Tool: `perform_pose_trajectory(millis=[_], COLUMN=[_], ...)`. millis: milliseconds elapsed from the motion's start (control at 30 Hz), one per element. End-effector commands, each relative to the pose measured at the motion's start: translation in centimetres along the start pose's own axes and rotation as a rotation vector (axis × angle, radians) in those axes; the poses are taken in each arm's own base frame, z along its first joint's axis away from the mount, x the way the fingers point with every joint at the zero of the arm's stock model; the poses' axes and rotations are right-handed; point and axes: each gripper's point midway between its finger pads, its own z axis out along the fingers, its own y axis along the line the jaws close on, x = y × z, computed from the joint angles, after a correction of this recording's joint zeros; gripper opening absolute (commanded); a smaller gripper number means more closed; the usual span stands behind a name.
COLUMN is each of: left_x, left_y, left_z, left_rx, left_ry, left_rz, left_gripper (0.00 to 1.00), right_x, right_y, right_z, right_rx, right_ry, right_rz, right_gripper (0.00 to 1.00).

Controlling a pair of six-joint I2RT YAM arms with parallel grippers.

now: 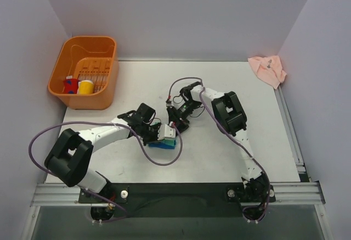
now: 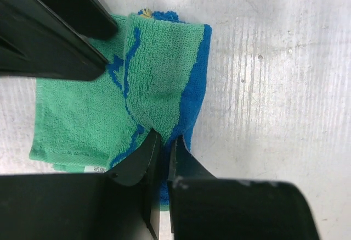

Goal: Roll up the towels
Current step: Roll the towel

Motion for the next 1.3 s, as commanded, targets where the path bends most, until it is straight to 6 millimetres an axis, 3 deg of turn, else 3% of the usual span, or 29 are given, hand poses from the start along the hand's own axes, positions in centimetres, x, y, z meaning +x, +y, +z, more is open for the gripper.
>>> perform_pose_trajectory(millis=[0,67,100,167,200,267,333,367,400,433,467,500,567,600,633,767,833,900,933,1067,1267], left_x=[4.2,4.1,4.3,3.8,3.7,3.1,3.5,2.4,3.1,2.9,1.8,2.5,2.3,2.5,2.7,3.6,3.6,3.8,3.8,4.1,4.4], left_y=[-4.6,-4.0,-4.7,-3.1,-3.5,-1.8,-1.8,-0.3,-0.6,-0.2,1.4,0.9,2.0,2.5,2.8,3.6,4.2,4.4,4.5,4.4,4.4], left_z=[0.3,0.3,0.6,0.3,0.5,0.2,0.4,0.3,0.5,0.5,0.3,0.5,0.9,0.9,1.0,1.8,2.0,2.3,2.4,2.8,2.9], left_rx=[0.187,0.198,0.252,0.259,0.308,0.320,0.388,0.387,0.442,0.463,0.464,0.520,0.565,0.574,0.588,0.647,0.643,0.651,0.655,0.673,0.672], left_ry=[0.152,0.145,0.150,0.120,0.103,0.047,0.056,0.025,0.044,0.032,-0.012,0.007,-0.008,-0.009,-0.010,0.015,0.019,0.028,0.031,0.038,0.050], left_rz=[-0.239,-0.283,-0.326,-0.374,-0.419,-0.462,-0.510,-0.503,-0.557,-0.560,-0.550,-0.610,-0.641,-0.654,-0.653,-0.718,-0.713,-0.722,-0.725,-0.745,-0.752], left_gripper=[0.00,0.00,0.00,0.00,0.00,0.00,0.00,0.00,0.01,0.02,0.04,0.05,0.10,0.12,0.15,0.19,0.20,0.22,0.22,0.24,0.27], right_x=[-1.1,-1.0,-1.1,-0.9,-0.9,-1.0,0.5,0.8,2.0,2.5,3.0,3.5,4.3,4.6,4.9,5.2,5.4,4.8,4.3,2.5,-0.1], right_y=[-3.4,-2.9,-1.6,-1.2,0.5,1.0,1.7,1.6,1.8,1.8,1.8,2.6,1.9,2.7,2.0,3.6,4.2,4.2,5.4,5.2,4.7], right_z=[-2.6,-3.1,-4.0,-5.1,-6.7,-8.7,-10.3,-11.2,-11.6,-11.9,-12.0,-12.6,-12.3,-12.6,-12.5,-11.8,-10.1,-9.5,-8.2,-5.3,-1.8], right_rx=[0.173,0.173,0.167,0.168,0.172,0.183,0.205,0.220,0.245,0.266,0.286,0.312,0.362,0.389,0.435,0.565,0.613,0.704,0.713,0.825,0.925], right_ry=[-0.089,-0.107,-0.136,-0.185,-0.237,-0.318,-0.370,-0.397,-0.410,-0.413,-0.417,-0.440,-0.447,-0.468,-0.467,-0.477,-0.445,-0.439,-0.433,-0.368,-0.264], right_rz=[0.033,0.016,-0.014,-0.044,-0.096,-0.147,-0.194,-0.212,-0.237,-0.274,-0.303,-0.347,-0.404,-0.461,-0.490,-0.747,-0.869,-1.005,-1.104,-1.303,-1.587], right_gripper=[0.49,0.49,0.49,0.49,0.48,0.47,0.45,0.44,0.42,0.42,0.42,0.41,0.41,0.42,0.43,0.49,0.52,0.58,0.60,0.68,0.67])
